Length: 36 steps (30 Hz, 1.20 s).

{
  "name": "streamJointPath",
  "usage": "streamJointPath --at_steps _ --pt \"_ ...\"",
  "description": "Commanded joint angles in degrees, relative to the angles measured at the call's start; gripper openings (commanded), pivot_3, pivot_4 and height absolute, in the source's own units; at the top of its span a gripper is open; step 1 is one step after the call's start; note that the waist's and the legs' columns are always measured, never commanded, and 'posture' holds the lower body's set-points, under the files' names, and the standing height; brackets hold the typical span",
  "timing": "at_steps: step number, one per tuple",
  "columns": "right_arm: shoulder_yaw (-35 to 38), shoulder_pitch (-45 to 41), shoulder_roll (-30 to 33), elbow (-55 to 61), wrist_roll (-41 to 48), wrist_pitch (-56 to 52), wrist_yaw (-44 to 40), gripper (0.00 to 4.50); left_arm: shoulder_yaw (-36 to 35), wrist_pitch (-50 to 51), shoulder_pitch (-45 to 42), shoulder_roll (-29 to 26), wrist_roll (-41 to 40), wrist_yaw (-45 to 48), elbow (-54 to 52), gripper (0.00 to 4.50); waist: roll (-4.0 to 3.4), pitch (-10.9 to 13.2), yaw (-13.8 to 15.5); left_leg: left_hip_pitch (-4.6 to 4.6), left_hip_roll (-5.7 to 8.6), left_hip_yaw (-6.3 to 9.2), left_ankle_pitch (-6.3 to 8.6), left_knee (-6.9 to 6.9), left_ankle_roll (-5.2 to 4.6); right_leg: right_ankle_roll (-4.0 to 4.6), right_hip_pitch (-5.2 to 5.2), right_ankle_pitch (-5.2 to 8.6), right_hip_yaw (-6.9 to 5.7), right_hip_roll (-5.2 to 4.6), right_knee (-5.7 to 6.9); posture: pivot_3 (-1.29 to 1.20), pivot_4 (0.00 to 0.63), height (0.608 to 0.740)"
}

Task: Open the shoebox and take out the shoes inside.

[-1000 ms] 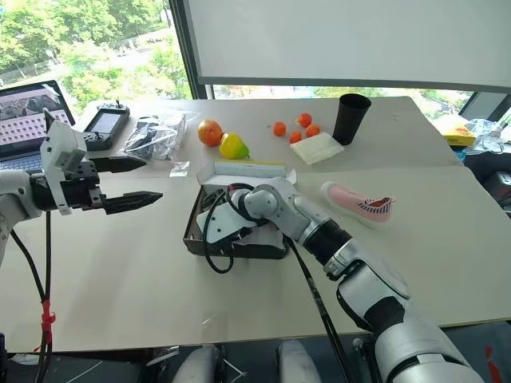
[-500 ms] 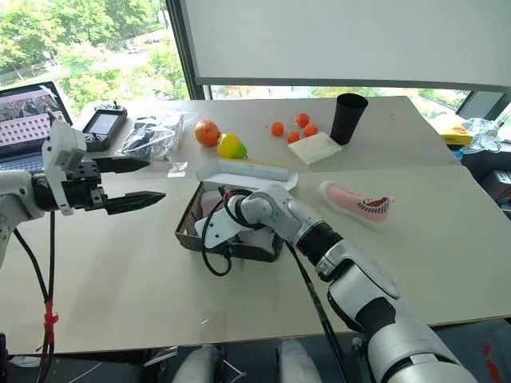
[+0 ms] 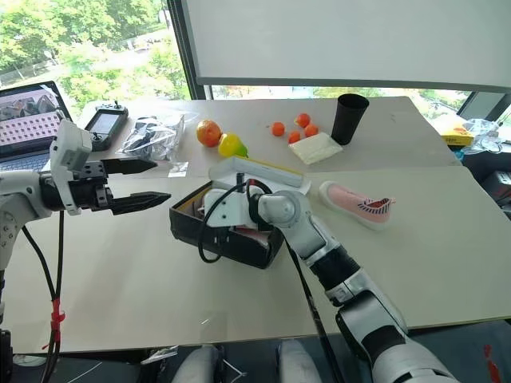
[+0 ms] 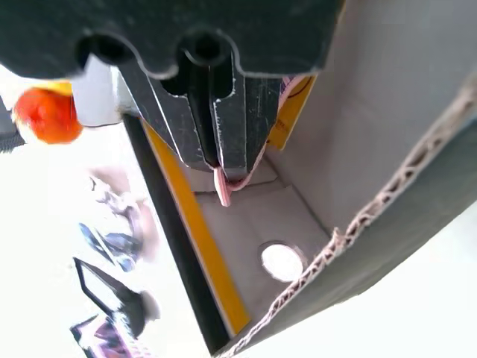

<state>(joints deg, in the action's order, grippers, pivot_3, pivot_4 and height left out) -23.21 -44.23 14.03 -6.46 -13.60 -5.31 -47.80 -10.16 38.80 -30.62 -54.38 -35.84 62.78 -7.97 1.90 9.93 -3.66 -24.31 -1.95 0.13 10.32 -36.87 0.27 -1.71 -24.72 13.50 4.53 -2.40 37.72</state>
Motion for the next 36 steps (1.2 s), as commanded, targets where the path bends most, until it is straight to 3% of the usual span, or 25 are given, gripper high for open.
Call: streamJointPath --at_steps 1,6,8,11,17,30,33,36 --pt "4.7 1.3 -2.1 6.4 3.6 -8.2 3.2 0.12 -0.3 -1.5 -1.5 -0.2 0.3 0.7 0.2 4.5 0.0 0.0 0.0 -0.01 0.0 -0.01 0.0 0.0 0.0 0.0 0.0 0.0 0.01 0.0 0.0 0.0 0.15 0.723" --pt "8.4 2.2 -5.7 10.3 6.8 -18.0 7.5 0.12 0.5 -1.9 -2.2 0.0 0.9 1.4 1.0 4.5 0.0 0.0 -0.1 0.01 -0.01 -0.01 0.0 0.0 0.0 0.01 -0.02 0.01 0.0 0.01 0.02 0.0 0.15 0.723" --pt "4.9 0.9 -1.6 9.0 -1.6 -12.8 11.7 0.12 0.8 -2.0 -2.6 0.1 1.0 1.7 1.2 4.5 0.0 0.0 0.0 0.0 -0.01 0.0 0.0 0.0 0.0 0.01 -0.02 0.01 0.0 0.01 0.01 0.0 0.15 0.723" --pt "6.8 0.5 -3.8 9.6 1.9 -16.4 12.6 0.12 1.1 -2.3 -3.0 0.1 1.2 2.1 1.7 4.5 0.01 0.0 0.0 -0.02 0.01 -0.02 0.0 0.0 0.0 0.01 -0.03 0.02 -0.01 -0.01 -0.03 0.0 0.15 0.723" --pt "2.4 -2.5 1.5 7.2 -8.6 -8.8 19.0 0.12 1.7 -2.6 -3.9 0.4 1.9 2.7 2.4 4.5 0.02 0.0 0.1 -0.05 0.02 -0.02 0.0 0.0 0.0 0.02 -0.04 0.02 0.0 -0.01 -0.03 0.0 0.15 0.723" --pt "0.4 -13.9 4.9 5.5 -12.6 0.3 16.8 0.12 1.5 -2.7 -3.3 1.1 2.3 2.5 1.9 4.5 0.03 0.0 -0.3 -0.26 0.0 -0.03 -0.01 0.0 0.0 0.03 -0.31 0.02 0.03 0.01 0.05 0.0 0.15 0.723" --pt "0.8 -14.6 3.7 5.4 -10.6 0.8 15.3 0.12 1.3 -2.6 -3.0 1.3 2.2 2.2 1.6 4.5 0.04 0.0 -0.4 -0.29 -0.01 -0.03 -0.01 0.0 0.0 0.03 -0.35 0.02 0.02 0.01 0.05 0.0 0.15 0.723" --pt "4.2 -14.3 0.4 5.9 -4.0 -5.1 11.9 0.12 1.1 -2.6 -2.7 1.4 2.3 2.1 1.4 4.5 0.04 0.0 -0.3 -0.31 -0.01 -0.03 -0.01 0.0 0.0 0.04 -0.35 0.02 0.02 0.01 0.08 0.0 0.15 0.723"
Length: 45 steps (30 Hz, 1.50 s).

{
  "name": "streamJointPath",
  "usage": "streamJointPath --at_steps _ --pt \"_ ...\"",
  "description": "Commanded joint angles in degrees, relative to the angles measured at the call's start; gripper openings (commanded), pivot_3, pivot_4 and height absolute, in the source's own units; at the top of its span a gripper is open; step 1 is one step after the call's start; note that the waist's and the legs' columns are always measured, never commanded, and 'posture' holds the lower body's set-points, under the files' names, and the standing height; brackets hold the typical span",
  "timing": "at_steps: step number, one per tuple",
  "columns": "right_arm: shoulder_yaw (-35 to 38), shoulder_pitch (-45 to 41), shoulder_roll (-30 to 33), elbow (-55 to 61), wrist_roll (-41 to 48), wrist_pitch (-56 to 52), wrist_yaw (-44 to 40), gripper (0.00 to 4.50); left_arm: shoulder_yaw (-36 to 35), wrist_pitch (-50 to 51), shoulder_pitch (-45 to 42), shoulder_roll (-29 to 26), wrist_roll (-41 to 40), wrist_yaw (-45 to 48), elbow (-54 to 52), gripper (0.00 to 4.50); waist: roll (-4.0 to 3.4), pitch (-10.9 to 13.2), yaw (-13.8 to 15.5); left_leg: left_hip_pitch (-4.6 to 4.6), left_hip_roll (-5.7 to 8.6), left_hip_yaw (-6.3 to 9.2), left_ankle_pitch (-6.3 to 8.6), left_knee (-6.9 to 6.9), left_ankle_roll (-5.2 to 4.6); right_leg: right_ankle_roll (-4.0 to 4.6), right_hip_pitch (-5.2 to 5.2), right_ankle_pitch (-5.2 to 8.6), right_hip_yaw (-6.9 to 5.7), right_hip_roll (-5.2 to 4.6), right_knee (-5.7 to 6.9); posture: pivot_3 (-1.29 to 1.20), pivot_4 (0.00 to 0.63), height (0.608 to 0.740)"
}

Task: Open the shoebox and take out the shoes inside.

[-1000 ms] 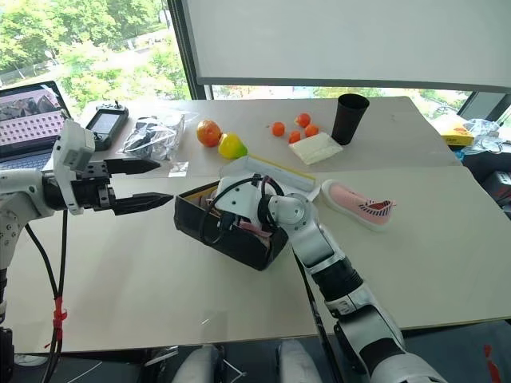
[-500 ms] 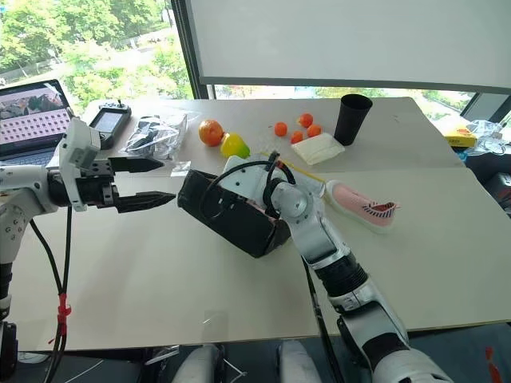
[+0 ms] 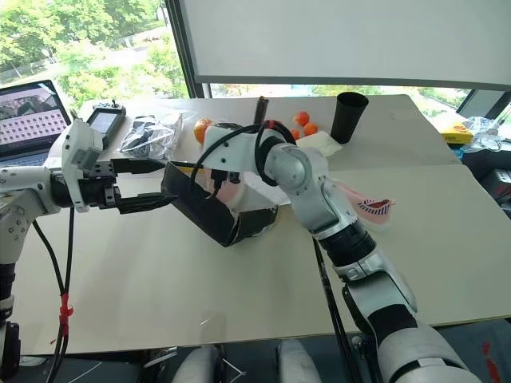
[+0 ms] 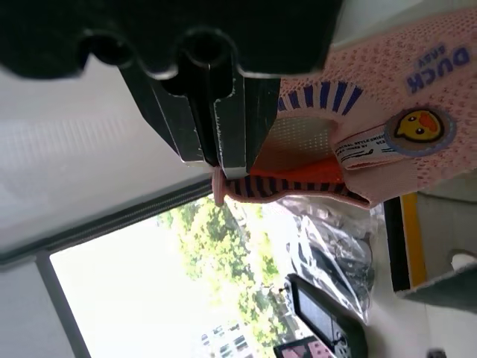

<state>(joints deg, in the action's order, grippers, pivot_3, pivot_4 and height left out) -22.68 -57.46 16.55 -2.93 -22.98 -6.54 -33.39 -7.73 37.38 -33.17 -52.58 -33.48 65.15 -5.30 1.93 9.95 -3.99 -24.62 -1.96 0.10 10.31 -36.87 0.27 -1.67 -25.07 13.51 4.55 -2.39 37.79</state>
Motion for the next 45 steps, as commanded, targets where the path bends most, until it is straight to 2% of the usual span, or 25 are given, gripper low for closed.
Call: streamJointPath --at_steps 1,7,12,20,23,25,27,31,33,35,38,42,45 --pt "4.7 -0.5 -3.7 3.6 8.4 -6.8 -3.8 0.12 -1.4 -1.1 -0.1 -0.5 -0.1 -0.3 -1.3 4.5 0.0 0.0 0.0 0.0 0.0 0.0 0.0 -0.02 0.0 0.0 0.0 0.0 0.0 0.0 0.04 0.0 0.15 0.723" --pt "7.8 0.1 -6.3 6.2 14.8 -17.9 -5.7 0.12 -2.2 -1.3 0.2 -1.1 0.2 -0.5 -1.0 4.5 0.0 0.0 0.2 0.0 0.0 0.03 0.0 -0.03 0.0 0.0 0.0 0.0 -0.02 -0.01 0.09 0.0 0.15 0.723" --pt "8.2 -0.9 -4.8 4.8 14.0 -18.4 -3.3 0.12 -2.3 -1.2 0.4 -1.1 0.2 -0.7 -1.3 4.5 0.0 0.0 0.2 0.0 0.01 0.02 0.0 -0.03 0.0 0.0 -0.01 0.0 -0.03 -0.01 0.1 0.0 0.15 0.723" --pt "14.8 -6.1 -3.0 1.4 15.9 -20.9 2.3 0.12 -2.1 -1.4 0.1 -1.2 0.3 -0.6 -1.0 4.5 0.0 0.0 0.1 -0.03 0.01 0.01 0.0 -0.02 0.0 0.02 -0.07 0.01 -0.02 -0.01 0.11 0.0 0.15 0.723" --pt "21.5 -9.7 -1.9 0.3 22.8 -27.5 0.2 0.12 -1.3 -1.6 -0.7 -0.8 0.4 -0.1 -0.4 4.5 0.0 0.0 0.1 -0.03 0.0 0.01 0.0 -0.01 0.0 0.02 -0.08 0.01 -0.02 -0.01 0.12 0.0 0.15 0.723" --pt "25.5 -12.4 1.2 -2.7 26.9 -30.5 -2.6 0.12 -0.8 -1.7 -1.2 -0.5 0.5 0.4 0.1 4.5 0.01 0.0 0.1 -0.04 0.01 0.01 -0.01 -0.02 0.0 0.03 -0.07 0.01 -0.02 -0.01 0.14 0.0 0.15 0.723" --pt "26.3 -14.6 7.7 -6.9 28.8 -32.0 -8.1 0.12 0.0 -2.1 -1.9 -0.1 0.9 1.0 0.7 4.5 0.01 0.0 0.6 -0.04 0.02 0.01 -0.01 -0.02 0.0 0.03 -0.06 0.01 -0.02 -0.02 0.11 0.0 0.15 0.723" --pt "24.1 -18.6 22.1 -18.3 26.7 -30.2 -15.7 0.12 1.6 -3.1 -3.6 1.1 1.7 1.7 2.5 4.5 0.0 0.0 1.6 -0.07 0.04 0.0 0.0 0.0 0.0 0.03 0.01 0.02 -0.12 -0.07 -0.14 0.0 0.15 0.723" --pt "21.6 -19.7 28.8 -25.1 23.5 -25.7 -18.6 0.12 2.3 -3.7 -4.2 2.0 2.1 1.9 3.3 4.5 0.01 0.0 1.7 -0.11 0.04 -0.01 0.0 0.01 0.0 0.03 0.01 0.02 -0.12 -0.08 -0.22 0.0 0.15 0.723" --pt "19.1 -20.8 32.7 -31.6 19.7 -20.3 -17.8 0.12 2.7 -4.1 -4.3 2.7 2.4 2.1 3.6 4.5 0.0 0.0 1.5 -0.12 0.05 -0.07 0.0 0.03 -0.01 0.03 -0.01 0.02 -0.08 -0.08 -0.25 0.0 0.15 0.723" --pt "19.5 -22.5 33.8 -42.0 18.7 -16.1 -15.1 0.12 3.0 -4.2 -4.2 3.6 2.5 2.1 3.5 4.5 0.0 0.0 0.7 -0.1 0.03 -0.14 0.0 0.06 -0.01 0.04 -0.06 0.02 0.01 -0.06 -0.24 0.0 0.15 0.723" --pt "26.0 -23.4 32.0 -57.7 21.1 -13.6 -2.2 0.12 3.5 -4.8 -3.8 4.2 3.1 2.1 3.7 4.5 -0.01 0.1 -0.6 0.01 0.04 -0.24 0.0 0.06 -0.01 0.07 -0.07 0.0 0.22 -0.05 -0.1 0.0 0.15 0.723" --pt "29.1 -21.5 30.7 -64.8 21.6 -9.7 8.8 0.12 3.6 -4.9 -3.8 4.4 3.2 2.0 3.6 4.5 -0.01 0.1 -1.0 0.01 0.06 -0.24 0.0 0.06 -0.01 0.07 -0.06 0.0 0.25 -0.05 -0.07 0.0 0.15 0.723"
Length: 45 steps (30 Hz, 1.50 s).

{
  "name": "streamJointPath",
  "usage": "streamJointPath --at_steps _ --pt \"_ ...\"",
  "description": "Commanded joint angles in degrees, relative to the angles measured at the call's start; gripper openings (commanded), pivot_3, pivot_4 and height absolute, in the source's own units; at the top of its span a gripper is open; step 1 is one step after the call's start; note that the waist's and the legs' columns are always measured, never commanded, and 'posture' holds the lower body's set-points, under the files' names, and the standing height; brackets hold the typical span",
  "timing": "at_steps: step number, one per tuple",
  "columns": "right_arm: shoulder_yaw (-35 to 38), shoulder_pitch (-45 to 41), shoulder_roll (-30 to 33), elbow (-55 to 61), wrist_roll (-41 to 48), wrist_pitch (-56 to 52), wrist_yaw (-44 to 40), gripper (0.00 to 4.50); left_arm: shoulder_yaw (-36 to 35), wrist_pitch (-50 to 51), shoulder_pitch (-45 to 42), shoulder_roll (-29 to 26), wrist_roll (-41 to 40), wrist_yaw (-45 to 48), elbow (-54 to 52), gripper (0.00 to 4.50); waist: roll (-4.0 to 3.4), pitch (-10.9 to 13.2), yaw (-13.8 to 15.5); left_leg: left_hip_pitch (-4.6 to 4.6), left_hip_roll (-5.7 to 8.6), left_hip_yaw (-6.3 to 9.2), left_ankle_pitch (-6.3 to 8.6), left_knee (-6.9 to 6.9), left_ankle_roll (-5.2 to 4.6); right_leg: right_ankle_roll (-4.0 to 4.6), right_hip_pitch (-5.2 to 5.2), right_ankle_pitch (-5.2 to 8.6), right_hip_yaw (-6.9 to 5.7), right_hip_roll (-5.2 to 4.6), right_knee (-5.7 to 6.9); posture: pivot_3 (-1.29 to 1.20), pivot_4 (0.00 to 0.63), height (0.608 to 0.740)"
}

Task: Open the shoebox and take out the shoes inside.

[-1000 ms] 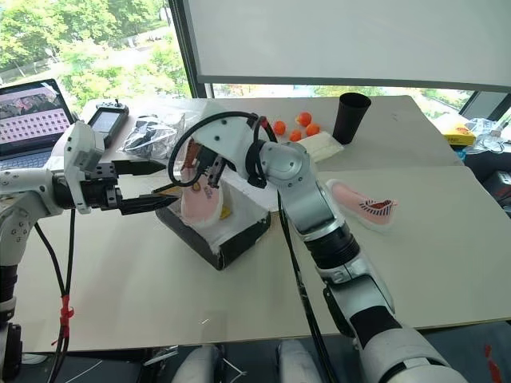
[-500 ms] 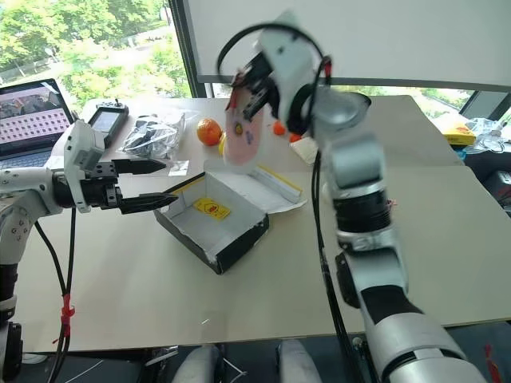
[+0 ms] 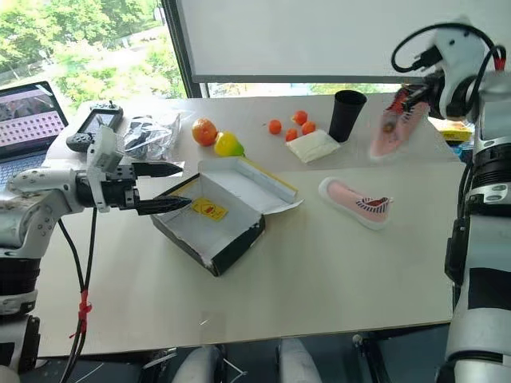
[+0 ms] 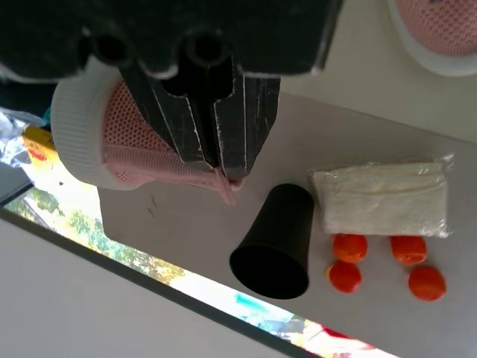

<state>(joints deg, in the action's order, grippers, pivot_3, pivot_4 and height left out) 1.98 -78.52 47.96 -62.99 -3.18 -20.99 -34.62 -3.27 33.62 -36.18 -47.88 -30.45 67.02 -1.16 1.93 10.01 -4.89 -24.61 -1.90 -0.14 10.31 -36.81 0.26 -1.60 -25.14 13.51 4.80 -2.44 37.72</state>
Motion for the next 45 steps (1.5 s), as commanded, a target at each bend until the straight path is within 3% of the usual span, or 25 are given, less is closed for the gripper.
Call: streamJointPath --at_steps 1,9,17,21,27,30,31,34,37,41,45 --pt "5.9 -0.6 -1.1 -6.2 2.7 5.4 12.2 0.12 -0.9 -1.0 -0.7 -0.3 0.2 0.0 -0.7 4.5 0.0 0.0 -0.2 -0.01 0.01 -0.01 0.0 0.0 0.0 0.0 0.0 0.0 0.02 0.0 -0.01 0.0 0.15 0.723" --pt "15.1 -3.1 -3.7 -10.8 8.0 6.6 30.0 0.12 -1.8 0.2 1.4 -1.1 -0.4 -0.7 -3.2 4.5 -0.18 0.2 -0.6 -0.03 0.07 -0.04 0.0 0.01 0.0 -0.04 -0.01 0.0 0.13 -0.02 -0.01 0.0 0.15 0.723" --pt "15.2 2.8 -6.6 -9.9 8.5 -0.2 29.7 0.12 -2.5 1.3 1.8 -1.8 -0.7 -1.2 -3.8 4.5 -0.18 0.2 -0.6 -0.01 0.07 -0.04 0.0 0.01 0.0 -0.06 0.03 -0.01 0.13 -0.01 -0.02 0.0 0.15 0.723" --pt "16.0 7.8 -5.8 -7.1 9.3 -3.0 30.9 1.09 -2.4 1.4 2.2 -1.8 -0.8 -1.3 -4.1 4.5 -0.18 0.2 -0.6 -0.01 0.07 -0.04 0.0 0.0 0.0 -0.07 0.06 -0.01 0.13 -0.02 -0.04 0.0 0.15 0.723" --pt "14.0 10.7 -1.6 2.0 7.3 -5.5 32.2 3.22 -2.2 1.1 1.9 -1.5 -0.8 -1.3 -3.4 4.5 -0.35 0.3 -0.6 -0.02 0.11 -0.05 0.0 -0.01 0.0 -0.09 0.04 -0.02 0.17 -0.03 -0.04 0.0 0.15 0.723" --pt "9.8 12.6 1.4 12.7 4.6 -4.6 26.7 4.22 -4.2 1.7 1.3 -0.1 -2.1 -3.3 -2.3 4.5 -0.41 0.3 -0.6 0.0 0.08 -0.07 0.0 0.0 -0.01 -0.11 0.01 -0.01 0.2 0.0 -0.02 0.0 0.15 0.723" --pt "8.6 14.3 2.3 16.6 4.4 -3.8 23.6 4.48 -5.1 1.5 1.3 0.5 -2.3 -4.4 -1.9 4.5 -0.42 0.3 -0.6 0.0 0.09 -0.07 0.0 0.0 -0.01 -0.11 0.0 -0.01 0.2 -0.01 0.0 0.0 0.15 0.723" --pt "7.0 21.6 4.4 29.0 4.7 -2.7 16.7 4.48 -7.5 0.7 1.6 1.6 -1.5 -8.4 -0.6 4.5 -0.38 0.3 -0.6 0.06 0.05 -0.06 0.0 -0.01 -0.01 -0.12 0.05 0.0 0.18 0.03 0.0 0.0 0.15 0.723" --pt "15.4 33.5 2.0 43.3 13.1 -8.8 13.0 4.48 -11.4 -6.6 3.4 3.5 4.8 -18.6 2.3 4.5 -0.25 0.3 -0.3 0.19 0.04 -0.06 0.0 -0.02 -0.01 -0.13 0.2 0.0 0.17 0.02 -0.02 0.0 0.15 0.723" --pt "24.4 52.6 -8.8 60.3 17.0 -5.0 18.0 4.48 -20.1 -15.2 8.2 9.1 8.4 -32.5 3.2 4.5 -0.2 0.2 0.6 0.42 0.0 -0.01 0.02 -0.03 -0.03 -0.15 0.56 -0.01 0.13 0.01 -0.1 0.0 0.15 0.723" --pt "26.4 67.1 -18.8 67.1 16.1 5.8 21.0 4.48 -20.8 -19.6 17.8 13.4 11.9 -37.6 -0.4 4.5 -0.25 0.1 1.5 0.4 0.07 -0.03 0.02 -0.04 -0.02 -0.2 0.56 -0.03 0.14 -0.1 -0.1 0.0 0.15 0.723"
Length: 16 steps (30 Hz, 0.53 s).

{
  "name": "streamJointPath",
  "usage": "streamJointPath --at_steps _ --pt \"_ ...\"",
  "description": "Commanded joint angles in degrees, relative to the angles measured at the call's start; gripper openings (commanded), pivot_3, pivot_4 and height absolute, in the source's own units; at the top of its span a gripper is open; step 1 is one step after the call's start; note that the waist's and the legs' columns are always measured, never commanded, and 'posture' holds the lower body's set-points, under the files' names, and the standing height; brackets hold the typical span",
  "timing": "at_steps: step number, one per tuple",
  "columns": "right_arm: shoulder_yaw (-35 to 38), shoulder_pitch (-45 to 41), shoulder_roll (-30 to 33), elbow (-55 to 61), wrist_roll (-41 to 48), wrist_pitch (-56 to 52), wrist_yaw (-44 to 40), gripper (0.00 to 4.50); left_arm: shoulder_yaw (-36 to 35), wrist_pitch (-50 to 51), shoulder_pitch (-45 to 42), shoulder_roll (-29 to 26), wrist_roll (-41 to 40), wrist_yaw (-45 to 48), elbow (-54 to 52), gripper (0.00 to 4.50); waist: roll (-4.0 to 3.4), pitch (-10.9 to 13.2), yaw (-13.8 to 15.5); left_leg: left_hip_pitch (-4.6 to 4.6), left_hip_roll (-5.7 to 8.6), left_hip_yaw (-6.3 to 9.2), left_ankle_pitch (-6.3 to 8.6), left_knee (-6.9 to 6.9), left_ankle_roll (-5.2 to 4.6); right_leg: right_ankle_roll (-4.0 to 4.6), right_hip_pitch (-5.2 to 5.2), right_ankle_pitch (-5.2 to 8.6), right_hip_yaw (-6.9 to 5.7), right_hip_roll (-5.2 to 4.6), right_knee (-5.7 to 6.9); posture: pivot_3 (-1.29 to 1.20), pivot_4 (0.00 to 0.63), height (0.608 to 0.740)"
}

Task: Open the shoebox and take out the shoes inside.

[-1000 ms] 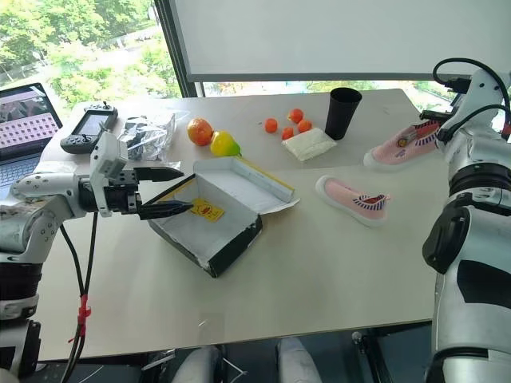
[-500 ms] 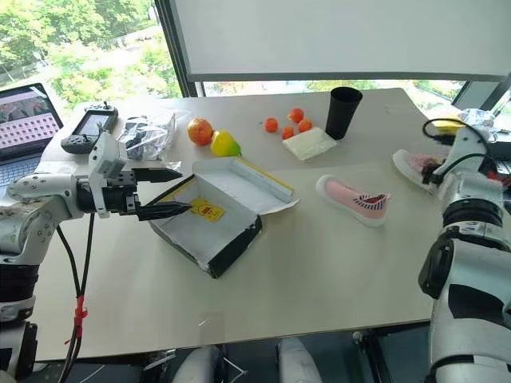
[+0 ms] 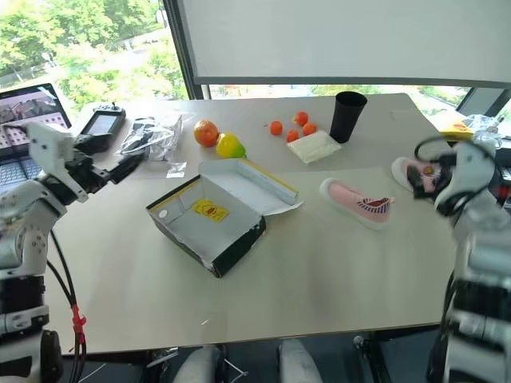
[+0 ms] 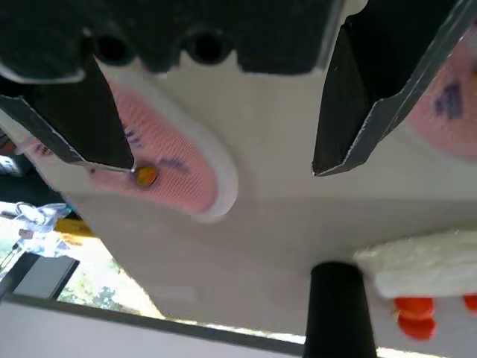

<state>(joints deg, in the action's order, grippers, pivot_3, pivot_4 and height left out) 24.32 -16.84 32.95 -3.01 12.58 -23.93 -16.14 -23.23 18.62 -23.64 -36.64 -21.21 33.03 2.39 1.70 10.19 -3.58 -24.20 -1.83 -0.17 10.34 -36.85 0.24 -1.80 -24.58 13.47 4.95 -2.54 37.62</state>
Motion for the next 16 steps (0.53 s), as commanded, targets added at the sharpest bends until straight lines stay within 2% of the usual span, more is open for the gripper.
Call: streamJointPath --at_steps 1,5,8,16 --pt "3.5 8.5 -5.9 7.8 -0.2 11.0 2.9 4.48 -0.7 -5.3 8.0 4.1 3.3 -5.2 -5.3 4.5 -0.03 -0.1 0.4 0.06 -0.01 -0.01 0.01 0.0 0.02 -0.03 0.11 0.02 0.0 -0.02 -0.04 0.0 0.15 0.723" --pt "0.9 15.0 -11.9 10.0 -0.7 15.8 4.1 4.48 0.5 -10.2 16.1 11.1 6.1 -10.5 -7.5 4.5 0.14 -0.2 0.7 0.21 -0.02 -0.05 0.01 -0.05 0.02 -0.08 0.3 -0.04 0.02 -0.04 -0.11 0.0 0.15 0.723" --pt "0.2 16.4 -14.2 11.0 -0.3 17.0 4.6 4.48 0.8 -12.5 18.8 13.8 7.3 -12.7 -7.7 4.5 0.2 -0.2 0.6 0.46 -0.07 -0.07 0.0 -0.04 0.02 -0.08 0.44 -0.01 0.06 0.06 -0.06 0.0 0.15 0.723" --pt "-2.6 17.6 -16.2 12.5 -0.2 17.4 4.4 4.48 3.0 -18.9 23.7 20.0 10.1 -17.5 -5.8 4.5 0.18 -0.5 0.9 0.57 -0.08 -0.09 -0.01 -0.03 0.02 -0.3 0.49 0.19 0.11 0.12 -0.06 0.0 0.15 0.723"
